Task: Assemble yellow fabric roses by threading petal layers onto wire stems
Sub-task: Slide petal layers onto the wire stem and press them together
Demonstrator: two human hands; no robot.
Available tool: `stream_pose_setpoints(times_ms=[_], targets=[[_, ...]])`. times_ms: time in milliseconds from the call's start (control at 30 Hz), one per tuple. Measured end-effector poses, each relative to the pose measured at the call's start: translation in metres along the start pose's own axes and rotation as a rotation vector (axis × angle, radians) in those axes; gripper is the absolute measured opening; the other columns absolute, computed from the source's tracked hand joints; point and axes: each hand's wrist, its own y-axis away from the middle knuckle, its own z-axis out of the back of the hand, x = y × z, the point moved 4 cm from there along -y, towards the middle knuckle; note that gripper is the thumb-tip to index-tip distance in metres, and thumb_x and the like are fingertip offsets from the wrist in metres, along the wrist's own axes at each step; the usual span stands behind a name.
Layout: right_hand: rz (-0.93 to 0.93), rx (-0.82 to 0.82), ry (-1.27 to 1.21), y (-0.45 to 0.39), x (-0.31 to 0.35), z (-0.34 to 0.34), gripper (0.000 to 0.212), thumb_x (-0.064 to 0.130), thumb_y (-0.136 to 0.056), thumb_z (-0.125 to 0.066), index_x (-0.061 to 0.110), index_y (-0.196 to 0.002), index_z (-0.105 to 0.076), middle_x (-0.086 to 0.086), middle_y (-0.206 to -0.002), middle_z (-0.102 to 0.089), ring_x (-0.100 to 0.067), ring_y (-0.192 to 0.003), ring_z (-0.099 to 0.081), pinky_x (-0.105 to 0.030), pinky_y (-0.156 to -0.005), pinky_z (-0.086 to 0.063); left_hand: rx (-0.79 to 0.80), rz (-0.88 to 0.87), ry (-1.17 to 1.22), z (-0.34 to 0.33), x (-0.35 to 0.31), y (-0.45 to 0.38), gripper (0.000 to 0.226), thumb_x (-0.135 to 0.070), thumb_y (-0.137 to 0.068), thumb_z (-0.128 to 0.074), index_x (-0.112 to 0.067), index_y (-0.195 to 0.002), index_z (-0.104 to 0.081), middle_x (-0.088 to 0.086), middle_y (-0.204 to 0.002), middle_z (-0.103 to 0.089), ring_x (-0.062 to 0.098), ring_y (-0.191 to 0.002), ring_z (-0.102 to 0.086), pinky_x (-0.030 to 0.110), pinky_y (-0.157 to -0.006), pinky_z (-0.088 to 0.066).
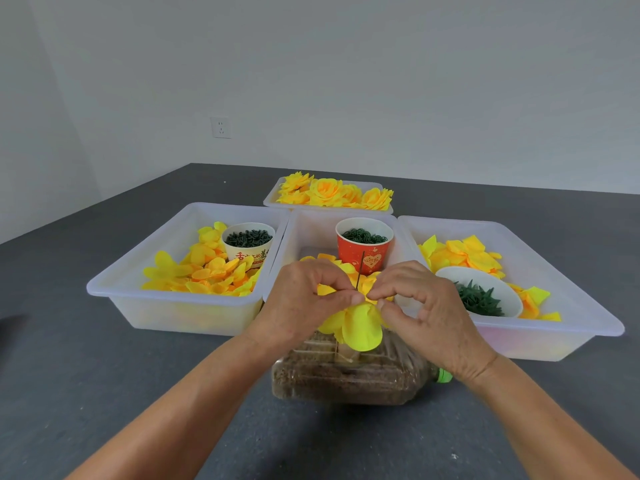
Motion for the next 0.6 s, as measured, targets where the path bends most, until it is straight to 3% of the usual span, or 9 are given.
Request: stream_pose_setpoints(times_ms=[167, 333, 433, 600], targets=[[-0.077, -0.016, -0.017, 0.0, -0.007, 0.002, 0.022, -0.015, -0.069, -0.067, 0.006, -0.075, -0.074, 0.001, -0.08, -0.068, -0.017, -0.088, -0.062, -0.019, -0.081, -0.047, 0.038, -0.049, -0.011, -0.001, 0.0, -0.001, 0.008, -0.009, -0.075, -0.076, -0.004, -0.071, -0.071, -0.012, -0.071, -0.062, 0.013, -0.078, -0.059, 0.033, -0.079, -0.047], [-0.227, -0.072, -0.055, -0.004, -0.023, 0.004, 0.025, -0.007, -0.076, -0.065, 0.016, -0.075, -0.073, 0.01, -0.081, -0.068, -0.006, -0.088, -0.06, -0.013, -0.078, -0.043, 0.093, -0.051, 0.002, -0.002, -0.001, -0.001, 0.005, -0.005, -0.077, -0.073, -0.003, -0.073, -0.07, -0.003, -0.076, -0.064, 0.016, -0.08, -0.06, 0.033, -0.079, -0.049], [-0.399, -0.085, -0.063, -0.016, -0.046, 0.006, 0.02, 0.001, -0.083, -0.063, 0.018, -0.08, -0.073, 0.005, -0.086, -0.071, -0.001, -0.082, -0.06, -0.015, -0.073, -0.042, 0.099, -0.046, -0.012, -0.002, -0.001, -0.002, 0.006, -0.007, -0.077, -0.074, -0.005, -0.072, -0.07, -0.003, -0.075, -0.064, 0.016, -0.079, -0.06, 0.033, -0.08, -0.048], [-0.528, 0.132, 0.126, -0.046, -0.082, -0.007, 0.015, 0.005, -0.082, -0.066, 0.007, -0.094, -0.074, -0.006, -0.099, -0.072, -0.014, -0.091, -0.063, -0.024, -0.08, -0.045, 0.06, 0.001, 0.008, -0.002, 0.004, -0.003, 0.011, -0.011, -0.076, -0.075, -0.017, -0.069, -0.07, -0.01, -0.074, -0.064, 0.012, -0.08, -0.06, 0.032, -0.081, -0.048]])
